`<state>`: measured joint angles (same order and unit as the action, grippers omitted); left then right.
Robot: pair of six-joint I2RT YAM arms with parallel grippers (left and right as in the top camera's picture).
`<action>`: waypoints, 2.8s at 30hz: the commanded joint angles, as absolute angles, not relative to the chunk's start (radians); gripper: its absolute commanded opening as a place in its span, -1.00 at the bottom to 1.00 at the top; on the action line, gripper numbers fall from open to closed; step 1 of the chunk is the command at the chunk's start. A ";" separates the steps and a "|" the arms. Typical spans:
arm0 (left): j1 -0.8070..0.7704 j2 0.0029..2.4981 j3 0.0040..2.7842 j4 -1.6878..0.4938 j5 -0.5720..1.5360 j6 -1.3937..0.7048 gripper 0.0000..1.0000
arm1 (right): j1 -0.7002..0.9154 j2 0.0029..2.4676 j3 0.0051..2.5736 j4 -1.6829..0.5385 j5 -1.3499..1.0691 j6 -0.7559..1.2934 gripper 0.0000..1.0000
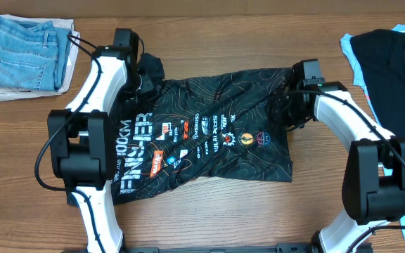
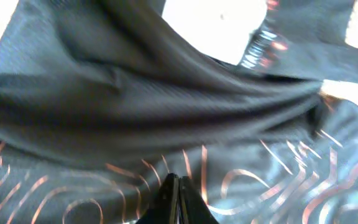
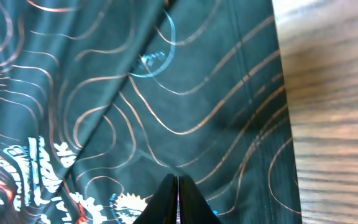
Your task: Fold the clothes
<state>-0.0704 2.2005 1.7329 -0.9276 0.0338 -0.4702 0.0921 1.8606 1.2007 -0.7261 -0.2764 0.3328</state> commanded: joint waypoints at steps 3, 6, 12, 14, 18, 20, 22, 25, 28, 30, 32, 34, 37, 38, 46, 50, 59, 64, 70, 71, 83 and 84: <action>-0.053 2.265 1.728 -0.911 0.018 -0.459 -0.91 | 0.089 1.860 1.155 -0.714 -0.258 0.368 -0.92; -0.051 2.283 1.728 -0.900 0.018 -0.459 -0.91 | 0.089 1.860 1.123 -0.706 -0.258 0.368 -0.92; -0.036 2.299 1.728 -0.865 0.015 -0.449 -0.91 | 0.089 1.860 1.057 -0.663 -0.237 0.380 -0.92; -0.026 2.299 1.728 -0.857 0.014 -0.448 -0.90 | 0.089 1.860 1.044 -0.662 -0.224 0.398 -0.92; 0.006 2.300 1.728 -0.840 0.007 -0.447 -0.90 | 0.089 1.860 1.022 -0.664 -0.194 0.399 -0.92; 0.024 2.300 1.728 -0.830 -0.004 -0.441 -0.89 | 0.088 1.860 1.014 -0.674 -0.150 0.429 -0.92; 0.041 2.300 1.728 -0.814 -0.015 -0.440 -0.88 | 0.087 1.860 1.003 -0.679 -0.107 0.469 -0.92; 0.062 2.300 1.728 -0.769 -0.015 -0.441 -0.85 | 0.085 1.860 0.994 -0.682 -0.063 0.496 -0.92; 0.077 2.300 1.728 -0.706 -0.015 -0.440 -0.84 | 0.082 1.860 0.994 -0.682 -0.034 0.500 -0.92; 0.080 2.300 1.728 -0.666 -0.015 -0.433 -0.84 | 0.081 1.860 0.994 -0.682 -0.017 0.512 -0.92; 0.080 2.300 1.728 -0.631 -0.016 -0.421 -0.81 | 0.078 1.860 0.994 -0.690 0.024 0.543 -0.92; 0.080 2.300 1.728 -0.594 -0.027 -0.408 -0.77 | 0.071 1.860 0.994 -0.693 0.041 0.552 -0.92; 0.080 2.300 1.732 -0.555 -0.030 -0.395 -0.73 | 0.057 1.860 0.994 -0.697 0.041 0.552 -0.92; 0.080 2.300 1.734 -0.539 -0.035 -0.389 -0.74 | 0.051 1.860 0.994 -0.701 0.045 0.555 -0.92; 0.080 2.300 1.781 -0.528 -0.036 -0.378 -0.79 | -0.002 1.860 0.994 -0.756 0.098 0.587 -0.92; 0.080 2.300 1.816 -0.585 -0.033 -0.377 -0.78 | -0.023 1.860 0.994 -0.822 0.227 0.693 -0.92; 0.076 2.299 1.910 -0.707 -0.023 -0.377 -0.72 | -0.046 1.859 0.997 -0.886 0.208 0.797 -0.92; 0.063 2.302 1.914 -0.717 0.098 -0.372 -0.90 | -0.046 1.859 1.008 -0.883 0.162 0.728 -0.76; -0.008 2.302 1.914 -0.707 0.123 -0.306 -0.92 | -0.046 1.859 1.008 -0.858 0.091 0.650 -0.70; -0.020 2.302 1.913 -0.700 0.124 -0.292 -0.92 | -0.046 1.859 1.008 -0.856 0.091 0.650 -0.70; -0.051 2.350 1.913 -0.635 0.067 -0.265 -0.92 | -0.046 1.859 1.007 -0.871 0.064 0.620 -0.71; -0.050 2.360 1.913 -0.635 0.067 -0.265 -0.92 | -0.046 1.859 1.007 -0.870 0.064 0.620 -0.71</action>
